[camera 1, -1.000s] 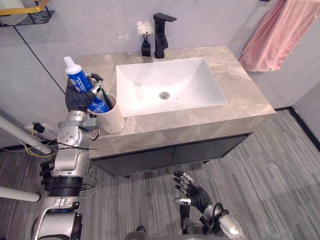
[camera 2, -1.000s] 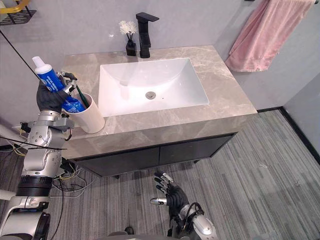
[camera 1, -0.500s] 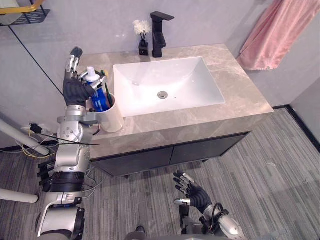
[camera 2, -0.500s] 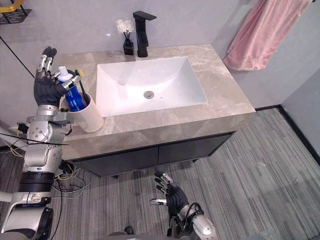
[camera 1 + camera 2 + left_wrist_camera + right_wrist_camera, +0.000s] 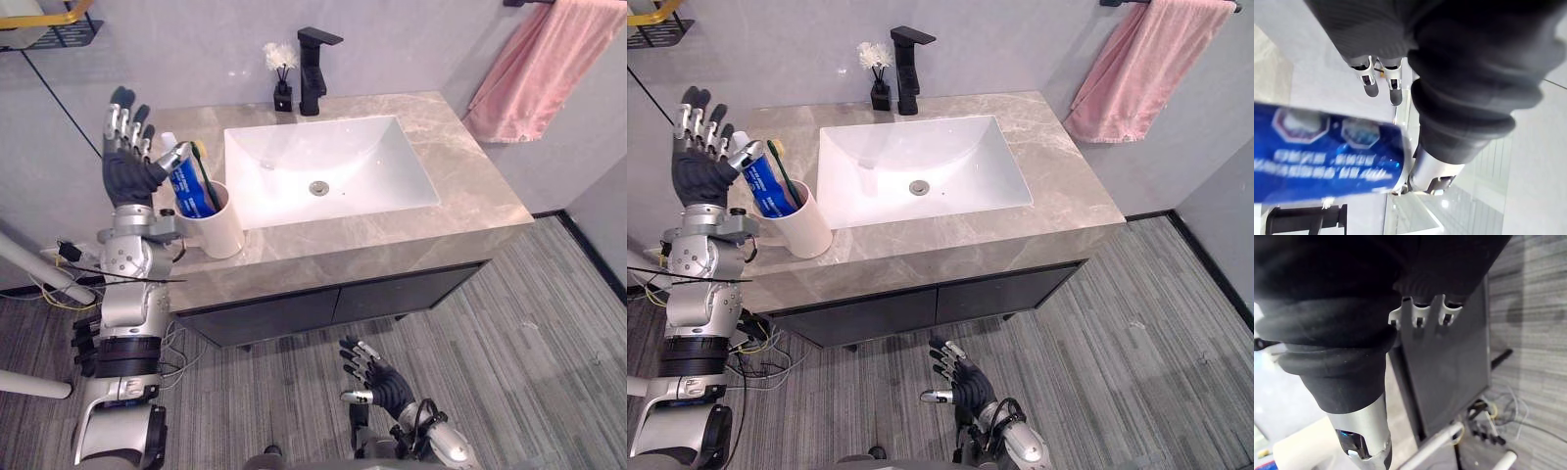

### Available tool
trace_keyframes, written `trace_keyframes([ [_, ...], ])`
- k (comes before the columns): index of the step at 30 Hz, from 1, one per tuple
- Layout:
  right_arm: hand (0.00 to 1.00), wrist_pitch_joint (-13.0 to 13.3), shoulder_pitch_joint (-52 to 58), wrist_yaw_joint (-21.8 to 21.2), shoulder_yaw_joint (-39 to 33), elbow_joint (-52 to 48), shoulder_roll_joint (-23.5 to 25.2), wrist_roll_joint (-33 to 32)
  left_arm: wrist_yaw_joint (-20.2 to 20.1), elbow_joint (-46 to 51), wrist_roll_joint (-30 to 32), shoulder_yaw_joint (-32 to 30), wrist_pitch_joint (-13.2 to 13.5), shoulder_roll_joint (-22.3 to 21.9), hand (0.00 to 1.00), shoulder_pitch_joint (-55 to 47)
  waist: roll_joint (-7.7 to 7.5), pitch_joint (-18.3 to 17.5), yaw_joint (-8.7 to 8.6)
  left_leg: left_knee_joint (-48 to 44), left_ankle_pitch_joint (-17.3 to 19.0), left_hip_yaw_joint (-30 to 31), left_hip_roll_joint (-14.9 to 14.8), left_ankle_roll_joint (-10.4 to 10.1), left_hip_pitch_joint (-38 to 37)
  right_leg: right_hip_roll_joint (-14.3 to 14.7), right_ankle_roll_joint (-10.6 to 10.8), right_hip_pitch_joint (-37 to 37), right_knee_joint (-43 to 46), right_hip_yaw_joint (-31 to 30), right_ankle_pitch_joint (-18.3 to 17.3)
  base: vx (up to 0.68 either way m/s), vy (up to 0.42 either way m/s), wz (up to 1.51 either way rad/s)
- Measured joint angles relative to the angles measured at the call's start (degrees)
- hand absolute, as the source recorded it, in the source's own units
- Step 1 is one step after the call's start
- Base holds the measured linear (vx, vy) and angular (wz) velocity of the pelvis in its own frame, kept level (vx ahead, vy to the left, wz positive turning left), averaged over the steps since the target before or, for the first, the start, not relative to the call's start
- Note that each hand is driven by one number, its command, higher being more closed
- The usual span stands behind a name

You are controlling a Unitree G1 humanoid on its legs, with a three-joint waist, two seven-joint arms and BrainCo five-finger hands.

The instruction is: Organize washtable

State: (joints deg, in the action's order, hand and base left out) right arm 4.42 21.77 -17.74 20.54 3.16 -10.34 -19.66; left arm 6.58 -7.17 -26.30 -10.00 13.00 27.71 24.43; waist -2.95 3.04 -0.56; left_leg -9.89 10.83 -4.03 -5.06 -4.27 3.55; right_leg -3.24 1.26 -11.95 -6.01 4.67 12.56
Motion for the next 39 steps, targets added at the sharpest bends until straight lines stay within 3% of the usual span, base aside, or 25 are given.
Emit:
trace_keyframes([
  [6,0.00,0.00,-0.12,0.04,0.07,0.62,0.31,-0.01,0.71,0.10,0.01,-0.58,0.18,0.74,0.00,3.49,-0.02,-0.02,0.19,-0.11,-0.02,0.33,0.00,-0.02,-0.43,-0.05,0.00,0.66,0.00,0.25,0.00,0.00,0.005,0.01],
  [11,0.00,0.01,-1.55,0.08,0.72,1.16,0.54,-0.05,1.43,0.54,-0.04,-0.58,2.03,7.95,0.00,11.97,-0.02,-0.02,0.47,-0.07,-0.16,0.70,0.00,-0.15,-0.85,-0.06,-0.05,1.09,0.00,0.42,0.04,0.00,0.000,0.00],
  [12,0.00,0.02,-1.84,0.09,0.72,1.46,0.53,-0.09,1.72,1.20,-0.11,-0.58,2.79,8.84,1.00,13.31,-0.01,-0.02,0.73,-0.03,-0.16,0.76,-0.01,-0.15,-1.17,-0.06,-0.06,1.37,0.00,0.44,0.04,0.00,0.000,0.00],
  [19,0.00,0.09,-2.33,0.11,0.43,3.44,1.14,-0.10,2.15,10.70,-1.37,-0.95,5.23,10.02,1.00,11.50,0.51,-0.80,1.35,0.02,-0.34,1.64,0.10,-0.20,-1.13,-0.23,-0.80,1.91,0.01,1.70,-0.69,-0.02,0.017,0.08],
  [24,0.00,0.08,-2.26,0.07,-0.31,5.09,1.54,0.01,-3.52,24.90,-2.98,-0.04,5.87,3.50,1.00,-5.53,2.83,-2.29,1.42,1.39,-0.76,1.71,-0.07,-0.34,-1.82,0.02,-0.94,1.98,0.01,1.81,-0.99,0.00,0.000,0.00],
  [31,0.00,0.04,-1.55,0.03,-0.49,5.10,1.96,1.38,-10.54,30.36,-3.39,10.16,1.41,-3.68,1.00,-21.41,3.28,-2.81,1.51,1.93,-0.97,2.21,-0.66,-0.63,-2.27,0.50,-0.67,2.73,0.01,3.42,-1.95,-0.01,-0.006,0.05],
  [39,0.00,-0.01,-1.18,0.03,-0.53,5.10,1.50,2.28,-14.20,31.50,-4.49,17.39,-1.50,-5.10,1.00,-23.53,4.02,-2.59,1.30,2.14,-0.95,2.00,-0.94,-0.63,-1.73,0.72,-0.66,2.58,0.01,4.41,-1.96,0.00,-0.001,0.00],
])
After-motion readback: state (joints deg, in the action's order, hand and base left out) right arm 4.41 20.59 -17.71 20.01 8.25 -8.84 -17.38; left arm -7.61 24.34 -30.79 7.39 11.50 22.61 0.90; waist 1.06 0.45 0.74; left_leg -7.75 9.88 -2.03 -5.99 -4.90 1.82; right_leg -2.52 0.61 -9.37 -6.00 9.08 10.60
